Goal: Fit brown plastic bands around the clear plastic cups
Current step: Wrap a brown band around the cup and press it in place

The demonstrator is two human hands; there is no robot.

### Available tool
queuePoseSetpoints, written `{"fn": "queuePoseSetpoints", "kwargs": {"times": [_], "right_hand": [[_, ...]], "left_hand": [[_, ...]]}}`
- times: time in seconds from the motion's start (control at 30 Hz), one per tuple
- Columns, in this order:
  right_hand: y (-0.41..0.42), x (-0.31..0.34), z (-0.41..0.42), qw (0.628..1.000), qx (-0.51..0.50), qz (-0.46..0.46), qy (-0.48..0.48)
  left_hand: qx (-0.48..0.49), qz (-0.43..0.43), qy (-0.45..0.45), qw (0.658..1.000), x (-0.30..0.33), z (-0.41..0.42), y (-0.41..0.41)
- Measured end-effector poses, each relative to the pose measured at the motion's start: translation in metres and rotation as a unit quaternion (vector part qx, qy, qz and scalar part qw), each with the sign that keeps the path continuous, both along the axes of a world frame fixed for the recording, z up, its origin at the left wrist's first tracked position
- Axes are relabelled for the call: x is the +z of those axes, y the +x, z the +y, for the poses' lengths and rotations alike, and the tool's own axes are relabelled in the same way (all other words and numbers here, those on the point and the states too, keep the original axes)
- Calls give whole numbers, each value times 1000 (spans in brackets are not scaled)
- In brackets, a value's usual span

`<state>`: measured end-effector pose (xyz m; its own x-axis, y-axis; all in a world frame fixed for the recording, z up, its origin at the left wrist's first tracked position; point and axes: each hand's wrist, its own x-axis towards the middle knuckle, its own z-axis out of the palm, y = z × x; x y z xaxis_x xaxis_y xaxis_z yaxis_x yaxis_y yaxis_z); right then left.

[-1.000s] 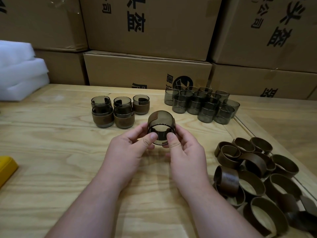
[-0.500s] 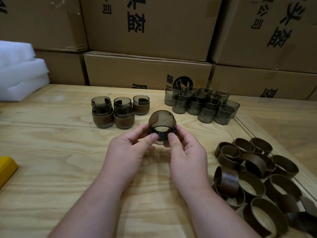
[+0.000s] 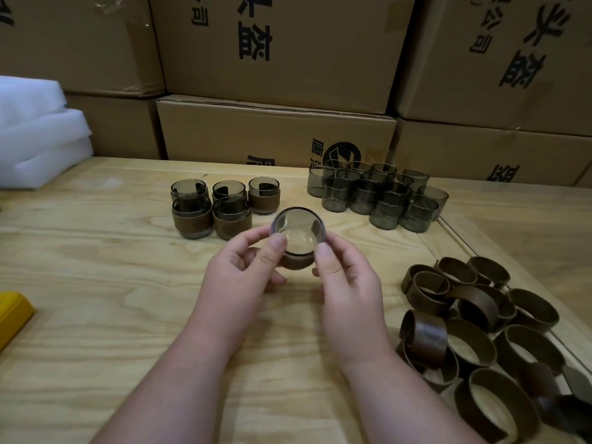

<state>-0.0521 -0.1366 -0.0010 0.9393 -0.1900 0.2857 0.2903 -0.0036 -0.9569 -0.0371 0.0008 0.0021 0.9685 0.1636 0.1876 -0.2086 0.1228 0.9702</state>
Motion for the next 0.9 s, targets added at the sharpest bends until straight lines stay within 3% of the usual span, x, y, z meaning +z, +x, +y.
{"fn": "queuePoseSetpoints", "kwargs": {"times": [0.13, 0.4, 0.53, 0.9], "right_hand": [[-3, 0, 5, 996, 22, -15, -81], [-2, -2, 4, 993, 12, 33, -111], [0, -3, 6, 982, -42, 57, -174], [28, -6, 21, 895, -142, 119, -405]], "left_hand": [[24, 4, -7, 1000, -2, 2, 0], [43, 5, 51, 998, -5, 5, 2], [54, -2, 55, 997, -5, 2, 2], [149, 39, -150, 977, -2, 9, 11]]}}
